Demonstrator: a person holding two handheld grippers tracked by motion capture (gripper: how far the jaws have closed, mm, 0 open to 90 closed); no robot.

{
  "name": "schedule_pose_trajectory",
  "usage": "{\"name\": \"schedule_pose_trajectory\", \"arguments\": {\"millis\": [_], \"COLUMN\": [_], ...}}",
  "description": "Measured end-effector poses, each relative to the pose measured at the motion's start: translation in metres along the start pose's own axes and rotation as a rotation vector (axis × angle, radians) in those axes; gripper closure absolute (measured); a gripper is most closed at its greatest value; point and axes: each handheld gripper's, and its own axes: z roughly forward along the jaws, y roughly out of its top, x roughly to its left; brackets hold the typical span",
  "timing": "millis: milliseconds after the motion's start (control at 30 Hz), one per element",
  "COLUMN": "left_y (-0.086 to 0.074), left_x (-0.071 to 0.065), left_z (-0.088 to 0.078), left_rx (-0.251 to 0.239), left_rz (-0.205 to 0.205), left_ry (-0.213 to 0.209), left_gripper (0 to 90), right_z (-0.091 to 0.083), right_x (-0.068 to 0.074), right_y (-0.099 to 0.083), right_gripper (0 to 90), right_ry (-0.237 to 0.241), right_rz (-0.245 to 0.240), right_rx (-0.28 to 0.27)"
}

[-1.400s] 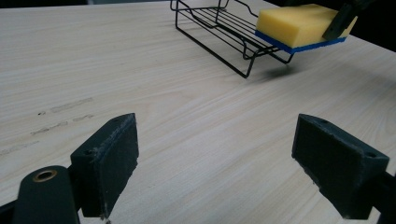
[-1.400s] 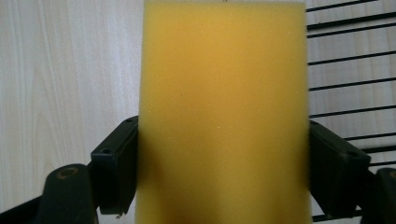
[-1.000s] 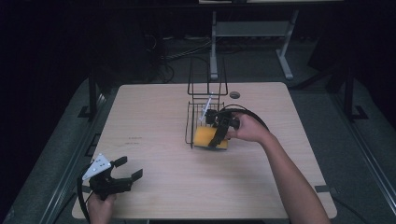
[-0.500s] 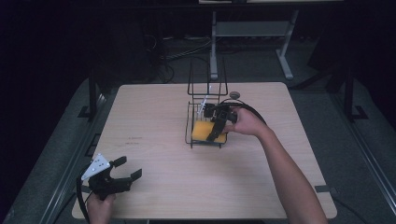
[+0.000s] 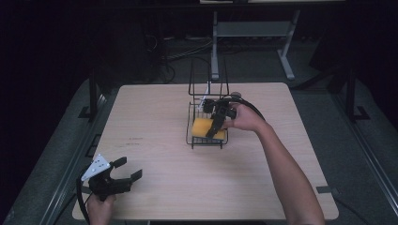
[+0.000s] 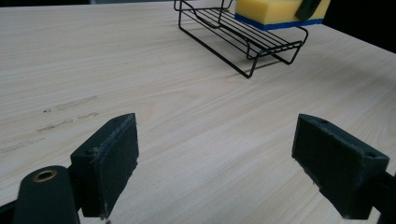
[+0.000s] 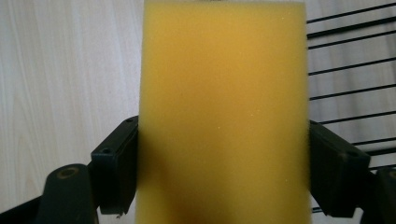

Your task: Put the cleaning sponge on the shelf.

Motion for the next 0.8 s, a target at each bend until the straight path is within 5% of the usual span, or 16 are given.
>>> {"name": "schedule_pose_trajectory", "arguments": {"millis": [133, 800], "left_y": [0.000, 0.000], "left_x": [0.000, 0.001], "left_z": [0.000, -0.001], "left_rx": [-0.001, -0.007], "left_rz": [-0.001, -0.003], "left_ry": [0.000, 0.001], "left_gripper": [14.1, 14.1], "right_z": [0.001, 0.018], "right_x": [-0.001, -0.016], "right_y": [0.004, 0.008], "right_gripper": [22.0, 21.9], "right_ry": [-0.031, -0.019], "right_rz": [-0.005, 0.001], "right_rx": [0.025, 0.025]}}
